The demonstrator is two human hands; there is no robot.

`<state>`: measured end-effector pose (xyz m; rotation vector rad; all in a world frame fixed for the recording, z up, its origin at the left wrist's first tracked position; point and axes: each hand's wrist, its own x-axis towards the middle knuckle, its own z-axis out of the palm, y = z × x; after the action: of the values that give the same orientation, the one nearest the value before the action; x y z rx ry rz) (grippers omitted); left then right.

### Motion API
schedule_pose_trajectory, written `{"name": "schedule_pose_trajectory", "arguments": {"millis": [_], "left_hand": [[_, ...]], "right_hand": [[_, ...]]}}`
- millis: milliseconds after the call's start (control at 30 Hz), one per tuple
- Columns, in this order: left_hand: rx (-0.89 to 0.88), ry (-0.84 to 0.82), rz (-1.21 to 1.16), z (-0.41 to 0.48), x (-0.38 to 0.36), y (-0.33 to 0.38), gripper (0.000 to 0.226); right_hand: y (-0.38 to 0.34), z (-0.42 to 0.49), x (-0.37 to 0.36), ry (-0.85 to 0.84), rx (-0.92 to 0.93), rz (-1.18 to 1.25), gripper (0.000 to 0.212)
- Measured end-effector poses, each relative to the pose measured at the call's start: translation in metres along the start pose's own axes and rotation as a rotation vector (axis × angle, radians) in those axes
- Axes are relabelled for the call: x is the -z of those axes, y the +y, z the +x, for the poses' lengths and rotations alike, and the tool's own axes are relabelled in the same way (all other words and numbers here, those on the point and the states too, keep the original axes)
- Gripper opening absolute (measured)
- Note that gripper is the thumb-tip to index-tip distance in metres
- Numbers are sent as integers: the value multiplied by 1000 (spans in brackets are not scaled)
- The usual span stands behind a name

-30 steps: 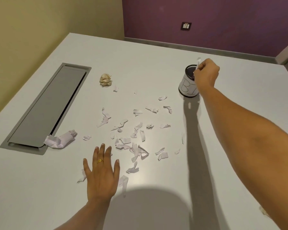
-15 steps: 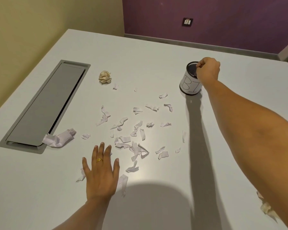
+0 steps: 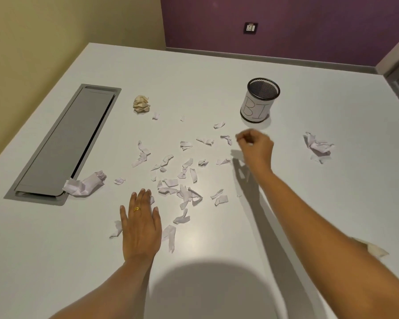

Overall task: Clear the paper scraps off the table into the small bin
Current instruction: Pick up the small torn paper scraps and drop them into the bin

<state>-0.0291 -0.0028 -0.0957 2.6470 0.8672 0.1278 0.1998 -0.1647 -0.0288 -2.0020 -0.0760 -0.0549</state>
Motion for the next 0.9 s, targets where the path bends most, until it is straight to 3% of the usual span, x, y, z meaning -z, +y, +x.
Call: {"name": "schedule_pose_trajectory", "arguments": {"millis": [167, 367, 600, 900], "left_hand": [[-13, 47, -79, 0, -1, -1, 44], [102, 104, -288, -1, 1, -2, 51], [119, 103, -323, -4, 6, 0, 52], [-33, 82, 11, 9, 24, 1, 26]], "right_hand": [[33, -76, 2, -223, -80, -36, 18], [48, -113, 9, -553, 154, -348, 43], [46, -126, 11, -555, 363, -510, 29], [46, -135, 17, -542, 353, -524, 21]]}}
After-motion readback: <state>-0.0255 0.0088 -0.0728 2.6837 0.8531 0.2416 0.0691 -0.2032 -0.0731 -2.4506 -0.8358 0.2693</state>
